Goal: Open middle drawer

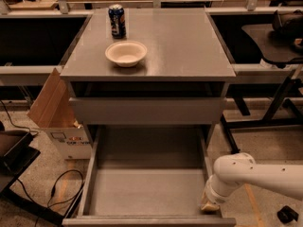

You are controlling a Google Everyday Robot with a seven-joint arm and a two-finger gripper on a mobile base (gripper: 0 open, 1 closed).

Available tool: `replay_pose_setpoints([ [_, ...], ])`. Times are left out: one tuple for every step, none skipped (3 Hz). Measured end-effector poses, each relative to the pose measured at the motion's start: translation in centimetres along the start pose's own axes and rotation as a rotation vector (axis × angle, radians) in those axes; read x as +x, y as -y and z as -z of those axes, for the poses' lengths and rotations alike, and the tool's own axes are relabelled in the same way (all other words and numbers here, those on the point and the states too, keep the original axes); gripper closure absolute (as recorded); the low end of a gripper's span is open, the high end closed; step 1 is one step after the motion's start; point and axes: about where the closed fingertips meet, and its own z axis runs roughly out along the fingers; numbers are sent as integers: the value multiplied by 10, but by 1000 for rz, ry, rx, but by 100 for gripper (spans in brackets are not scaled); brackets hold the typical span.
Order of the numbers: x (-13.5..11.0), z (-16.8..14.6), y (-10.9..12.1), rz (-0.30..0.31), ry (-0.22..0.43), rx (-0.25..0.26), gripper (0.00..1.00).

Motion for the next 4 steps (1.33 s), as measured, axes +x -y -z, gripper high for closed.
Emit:
replay_pose_setpoints([
  [-4, -1, -1, 0, 0, 0, 100],
  [-5, -1, -1, 0, 0, 0, 100],
  [-5, -1, -1, 0, 0, 0, 100],
  [-5, -1, -1, 0, 0, 0, 100],
])
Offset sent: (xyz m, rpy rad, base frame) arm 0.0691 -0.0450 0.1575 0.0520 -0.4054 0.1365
